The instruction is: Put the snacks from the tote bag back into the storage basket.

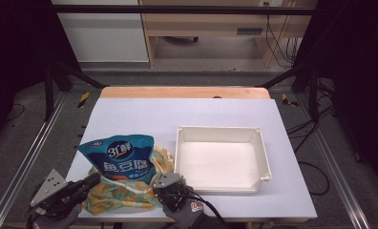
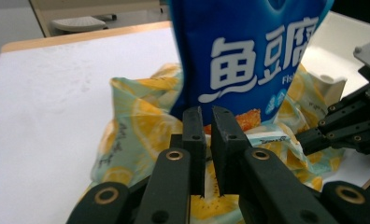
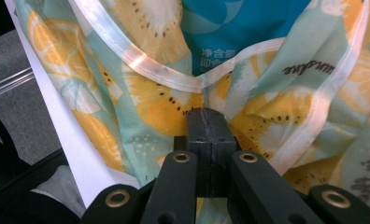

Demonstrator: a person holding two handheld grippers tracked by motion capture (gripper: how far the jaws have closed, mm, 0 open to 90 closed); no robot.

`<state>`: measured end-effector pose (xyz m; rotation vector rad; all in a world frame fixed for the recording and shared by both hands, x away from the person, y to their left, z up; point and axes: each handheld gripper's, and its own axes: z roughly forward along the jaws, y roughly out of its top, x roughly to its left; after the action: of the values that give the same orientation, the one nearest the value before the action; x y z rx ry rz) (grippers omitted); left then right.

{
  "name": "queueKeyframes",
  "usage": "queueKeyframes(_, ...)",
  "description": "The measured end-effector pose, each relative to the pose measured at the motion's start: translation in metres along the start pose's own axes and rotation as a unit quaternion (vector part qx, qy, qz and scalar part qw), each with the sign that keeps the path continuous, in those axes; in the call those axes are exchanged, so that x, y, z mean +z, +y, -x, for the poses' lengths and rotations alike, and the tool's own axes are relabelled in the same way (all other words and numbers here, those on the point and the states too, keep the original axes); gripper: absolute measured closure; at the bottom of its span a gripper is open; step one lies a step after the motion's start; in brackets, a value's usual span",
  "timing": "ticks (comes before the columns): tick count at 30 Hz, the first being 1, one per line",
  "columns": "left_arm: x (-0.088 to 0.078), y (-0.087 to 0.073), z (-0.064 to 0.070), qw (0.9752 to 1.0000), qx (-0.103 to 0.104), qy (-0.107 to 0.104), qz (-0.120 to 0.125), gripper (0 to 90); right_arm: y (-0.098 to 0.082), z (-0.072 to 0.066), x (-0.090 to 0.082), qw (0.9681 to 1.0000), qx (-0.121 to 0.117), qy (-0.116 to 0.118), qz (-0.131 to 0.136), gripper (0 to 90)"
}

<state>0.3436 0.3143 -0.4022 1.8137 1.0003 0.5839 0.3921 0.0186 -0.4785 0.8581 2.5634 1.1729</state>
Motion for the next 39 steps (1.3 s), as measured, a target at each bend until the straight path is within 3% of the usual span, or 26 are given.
queueKeyframes(4,0.015,-0.005,0.0,0.999,0.02,0.013,-0.038,86.1,-0.001,0.0,0.001,1.0,-0.001,0.001,-0.002,90.0)
queueKeyframes(12,0.029,-0.03,-0.015,0.9947,0.004,0.021,-0.1,87.4,-0.002,0.0,0.0,1.0,0.001,0.001,-0.002,90.0)
queueKeyframes(15,0.033,-0.031,-0.013,0.993,0.017,0.022,-0.115,87.2,-0.002,0.001,-0.001,1.0,0.002,0.0,-0.001,89.2)
queueKeyframes(24,0.04,-0.034,-0.014,0.9897,0.021,0.019,-0.14,87.1,-0.005,0.004,-0.004,1.0,0.005,-0.001,-0.002,89.6)
queueKeyframes(31,0.046,-0.035,-0.013,0.9853,0.026,0.017,-0.168,86.6,-0.007,0.005,-0.002,0.9999,0.012,0.002,-0.005,90.0)
queueKeyframes(36,0.047,-0.035,-0.014,0.985,0.024,0.016,-0.17,85.5,-0.007,0.005,-0.002,0.9999,0.013,0.004,-0.005,90.0)
queueKeyframes(39,0.045,-0.035,-0.015,0.986,0.021,0.018,-0.164,83.7,-0.005,0.005,-0.005,0.9999,0.013,0.01,0.001,88.0)
